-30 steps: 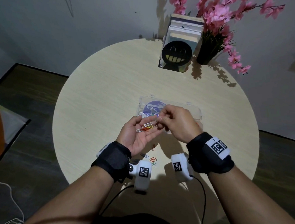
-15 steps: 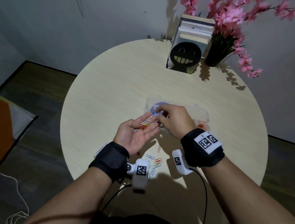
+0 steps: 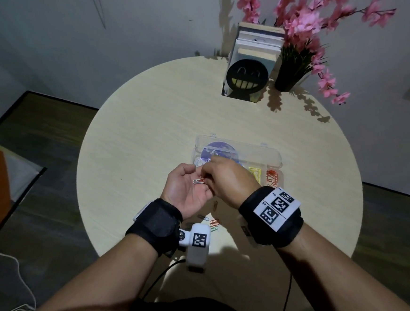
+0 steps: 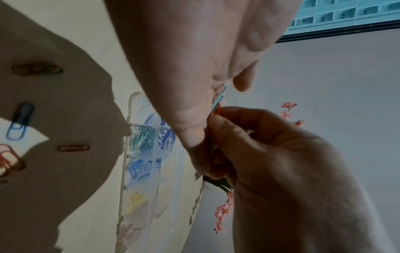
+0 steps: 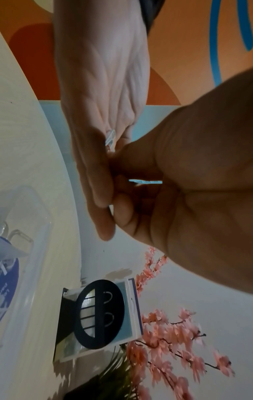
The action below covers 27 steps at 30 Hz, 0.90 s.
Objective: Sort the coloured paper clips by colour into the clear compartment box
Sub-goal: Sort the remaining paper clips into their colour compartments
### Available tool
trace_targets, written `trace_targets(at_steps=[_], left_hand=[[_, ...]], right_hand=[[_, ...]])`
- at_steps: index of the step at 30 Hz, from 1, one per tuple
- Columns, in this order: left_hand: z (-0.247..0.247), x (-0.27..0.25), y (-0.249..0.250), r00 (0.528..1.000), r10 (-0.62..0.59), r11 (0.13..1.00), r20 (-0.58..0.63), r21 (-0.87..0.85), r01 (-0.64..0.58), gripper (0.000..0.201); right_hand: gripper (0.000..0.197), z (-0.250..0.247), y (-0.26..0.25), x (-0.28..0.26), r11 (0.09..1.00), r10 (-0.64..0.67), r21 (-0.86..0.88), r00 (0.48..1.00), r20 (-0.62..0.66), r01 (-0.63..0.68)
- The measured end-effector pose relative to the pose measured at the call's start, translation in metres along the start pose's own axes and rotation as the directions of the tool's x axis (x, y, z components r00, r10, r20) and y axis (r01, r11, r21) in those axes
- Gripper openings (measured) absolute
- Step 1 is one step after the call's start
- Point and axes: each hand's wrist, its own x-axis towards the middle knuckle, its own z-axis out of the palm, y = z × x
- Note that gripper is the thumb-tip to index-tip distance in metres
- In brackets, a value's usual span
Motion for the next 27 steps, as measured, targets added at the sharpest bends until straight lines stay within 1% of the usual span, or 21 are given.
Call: trace_targets(at_steps=[2,5,8,11,13,17,20,24,26,27], left_hand=[[0.000,-0.001,-0.002,1.000,-0.005,1.000,-0.001,0.024,0.005,0.019],[0.000,-0.001,-0.003,1.000,-0.003,0.996,0.027,0.086,0.000,0.024],[0.000,0.000,-0.002,1.000,0.007,0.997,0.027,0.081,-0.009,0.026],[0.000,0.002,-0.004,1.000,-0.002,0.999,0.021,0.049,0.001,0.018],[-0.001,0.003,-0.005,1.000,-0.011,0.999,0.015,0.053,0.010,0.014],[-0.003,0.002,-0.007,0.999,-0.033,0.997,0.004,0.066,0.033,0.019],[-0.003,0.001,-0.008,0.999,-0.041,0.997,-0.008,0.070,0.041,0.020],[0.001,-0.001,-0.008,0.999,-0.036,0.996,0.013,0.082,0.035,0.018],[0.003,-0.001,-0.008,0.999,-0.038,0.996,0.020,0.087,0.036,0.016],[0.003,-0.001,-0.008,0.999,-0.035,0.995,0.017,0.090,0.034,0.015]], right_hand=[[0.019,0.000,0.001,-0.003,1.000,-0.004,-0.021,1.000,-0.009,0.003],[0.019,-0.001,0.001,-0.006,1.000,-0.007,-0.027,1.000,-0.027,0.006],[0.020,-0.001,-0.001,-0.008,0.997,-0.038,-0.065,0.999,-0.037,0.035],[0.021,-0.002,-0.002,-0.010,0.996,-0.028,-0.087,0.999,-0.044,0.024],[0.021,-0.003,-0.004,-0.009,0.996,-0.008,-0.091,1.000,-0.028,0.005],[0.018,-0.001,-0.006,-0.008,0.994,0.025,-0.111,1.000,0.010,-0.024],[0.017,-0.002,-0.006,-0.007,0.992,0.024,-0.122,0.999,0.046,-0.019],[0.013,-0.007,-0.003,-0.006,0.997,0.006,-0.079,0.995,0.102,0.003],[0.006,-0.011,-0.002,-0.007,0.999,-0.004,-0.046,0.992,0.125,0.010],[0.008,-0.012,-0.001,-0.008,0.999,-0.009,-0.029,0.991,0.134,0.013]])
